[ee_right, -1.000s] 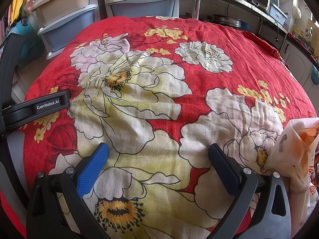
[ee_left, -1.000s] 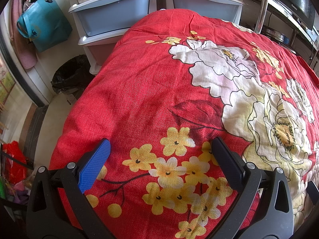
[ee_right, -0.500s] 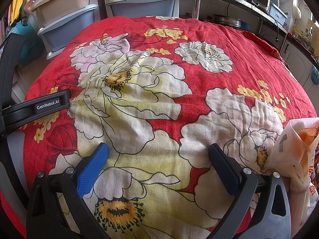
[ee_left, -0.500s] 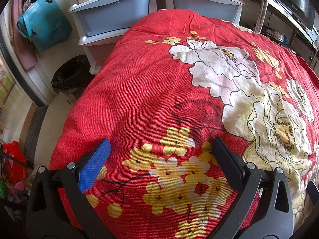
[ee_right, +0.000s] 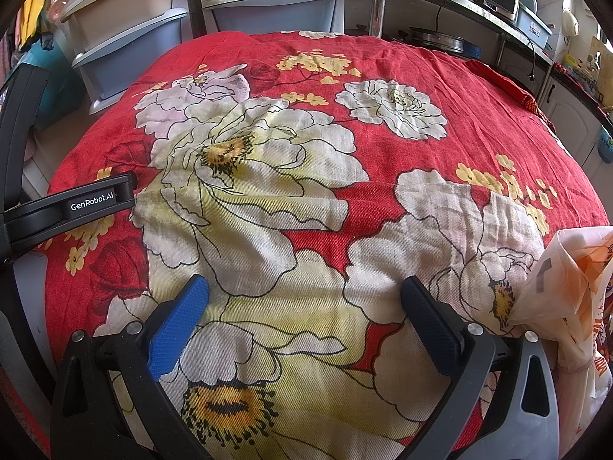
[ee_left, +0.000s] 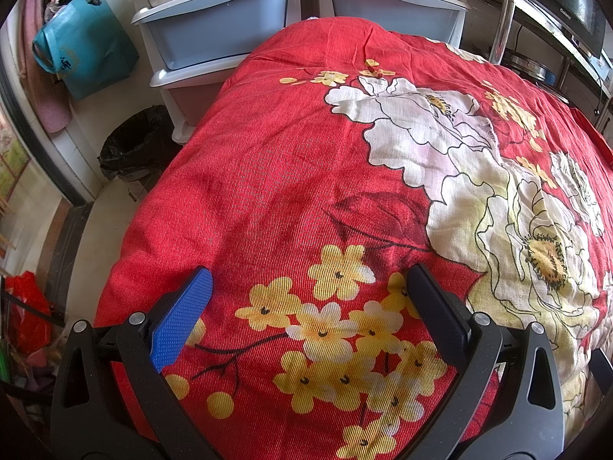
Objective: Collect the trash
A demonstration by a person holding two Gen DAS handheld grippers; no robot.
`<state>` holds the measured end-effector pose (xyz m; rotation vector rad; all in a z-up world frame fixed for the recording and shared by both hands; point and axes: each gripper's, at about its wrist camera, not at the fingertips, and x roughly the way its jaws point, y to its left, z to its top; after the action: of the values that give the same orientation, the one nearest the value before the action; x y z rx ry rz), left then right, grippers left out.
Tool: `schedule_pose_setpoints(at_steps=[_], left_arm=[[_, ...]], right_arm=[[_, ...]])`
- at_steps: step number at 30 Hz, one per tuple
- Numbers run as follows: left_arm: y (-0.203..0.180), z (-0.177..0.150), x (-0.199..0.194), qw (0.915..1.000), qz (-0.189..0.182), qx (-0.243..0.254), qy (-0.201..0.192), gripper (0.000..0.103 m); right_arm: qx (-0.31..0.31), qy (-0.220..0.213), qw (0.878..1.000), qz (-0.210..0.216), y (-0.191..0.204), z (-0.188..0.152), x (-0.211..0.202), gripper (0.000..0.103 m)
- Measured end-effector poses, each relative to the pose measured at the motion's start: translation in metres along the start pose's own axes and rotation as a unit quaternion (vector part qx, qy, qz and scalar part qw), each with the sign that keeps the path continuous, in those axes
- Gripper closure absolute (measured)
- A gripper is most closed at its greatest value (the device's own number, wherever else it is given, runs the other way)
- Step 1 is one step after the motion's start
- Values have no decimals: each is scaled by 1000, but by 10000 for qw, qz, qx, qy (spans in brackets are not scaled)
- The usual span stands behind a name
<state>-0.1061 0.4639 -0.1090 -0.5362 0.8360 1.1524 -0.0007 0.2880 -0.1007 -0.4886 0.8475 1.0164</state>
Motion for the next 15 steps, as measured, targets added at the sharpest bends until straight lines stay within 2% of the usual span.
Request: schedule_pose_setpoints(at_steps=[15], left_arm=[[-5, -1, 0, 10000, 51, 54, 22, 9]], right_arm=[[2, 0, 10000, 2, 0, 0, 0, 5]])
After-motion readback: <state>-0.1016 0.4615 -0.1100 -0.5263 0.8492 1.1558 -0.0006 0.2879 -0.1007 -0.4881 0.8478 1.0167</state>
